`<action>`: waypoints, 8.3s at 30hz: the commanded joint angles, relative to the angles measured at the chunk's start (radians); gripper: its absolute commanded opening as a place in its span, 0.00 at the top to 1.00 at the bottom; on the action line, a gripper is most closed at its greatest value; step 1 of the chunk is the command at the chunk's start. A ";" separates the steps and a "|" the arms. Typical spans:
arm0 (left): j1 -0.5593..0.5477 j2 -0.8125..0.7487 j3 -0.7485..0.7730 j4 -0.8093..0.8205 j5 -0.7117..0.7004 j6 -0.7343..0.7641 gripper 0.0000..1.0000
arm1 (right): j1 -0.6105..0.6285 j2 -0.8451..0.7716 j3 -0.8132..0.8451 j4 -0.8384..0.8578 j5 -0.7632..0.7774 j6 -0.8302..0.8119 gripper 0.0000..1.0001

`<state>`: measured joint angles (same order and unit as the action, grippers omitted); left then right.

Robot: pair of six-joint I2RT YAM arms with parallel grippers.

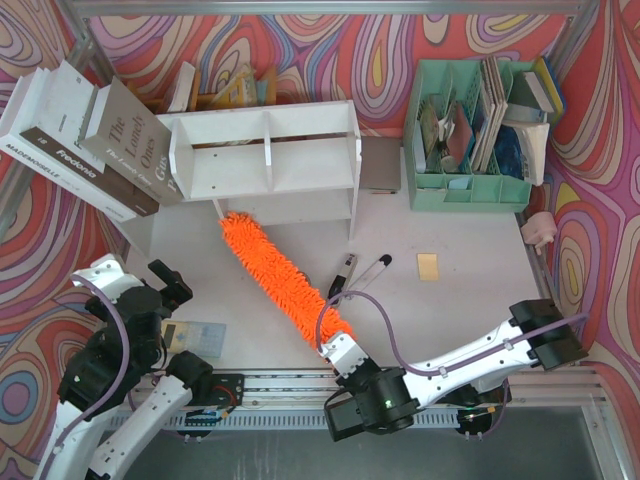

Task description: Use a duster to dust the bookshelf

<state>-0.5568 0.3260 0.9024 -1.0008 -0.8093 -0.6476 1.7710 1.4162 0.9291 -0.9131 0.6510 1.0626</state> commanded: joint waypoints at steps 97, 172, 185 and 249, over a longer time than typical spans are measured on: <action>-0.006 -0.002 0.004 -0.010 -0.015 -0.001 0.02 | -0.239 0.182 -0.027 0.578 0.110 -0.216 1.00; -0.005 -0.019 0.003 -0.009 -0.013 0.001 0.02 | -0.327 0.153 0.047 0.049 0.005 0.324 1.00; -0.006 -0.016 0.004 -0.009 -0.017 0.000 0.02 | -0.371 0.179 0.027 0.130 -0.066 0.246 1.00; -0.006 -0.007 0.003 -0.010 -0.018 -0.001 0.02 | -0.245 0.158 0.043 0.170 0.079 0.214 1.00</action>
<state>-0.5568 0.3153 0.9024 -1.0008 -0.8093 -0.6476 1.5242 1.6058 0.9634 -0.6022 0.6121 1.1004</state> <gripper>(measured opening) 0.984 0.334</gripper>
